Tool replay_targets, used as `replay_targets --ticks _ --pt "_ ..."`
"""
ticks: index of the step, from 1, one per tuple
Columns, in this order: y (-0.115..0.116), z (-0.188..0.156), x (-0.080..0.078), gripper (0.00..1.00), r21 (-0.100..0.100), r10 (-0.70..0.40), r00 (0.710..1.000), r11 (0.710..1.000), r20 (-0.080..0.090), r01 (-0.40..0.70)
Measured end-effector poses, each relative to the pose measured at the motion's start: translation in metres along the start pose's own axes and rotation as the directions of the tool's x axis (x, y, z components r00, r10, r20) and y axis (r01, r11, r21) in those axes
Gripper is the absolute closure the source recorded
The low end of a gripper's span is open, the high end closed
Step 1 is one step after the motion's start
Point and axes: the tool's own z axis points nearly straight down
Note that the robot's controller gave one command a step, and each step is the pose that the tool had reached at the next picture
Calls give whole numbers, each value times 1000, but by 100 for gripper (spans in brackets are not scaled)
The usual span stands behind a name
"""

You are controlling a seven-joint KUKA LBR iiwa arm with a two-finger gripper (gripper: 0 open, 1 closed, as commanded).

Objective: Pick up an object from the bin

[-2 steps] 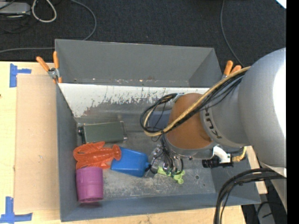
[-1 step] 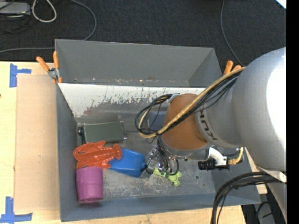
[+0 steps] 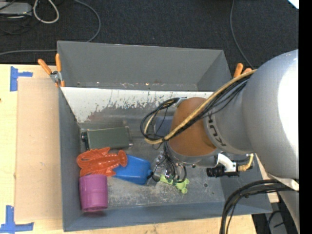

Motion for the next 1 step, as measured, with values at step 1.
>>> replay_targets --ticks 1 --pt "-11 -30 20 100 0 -427 904 904 -4 427"
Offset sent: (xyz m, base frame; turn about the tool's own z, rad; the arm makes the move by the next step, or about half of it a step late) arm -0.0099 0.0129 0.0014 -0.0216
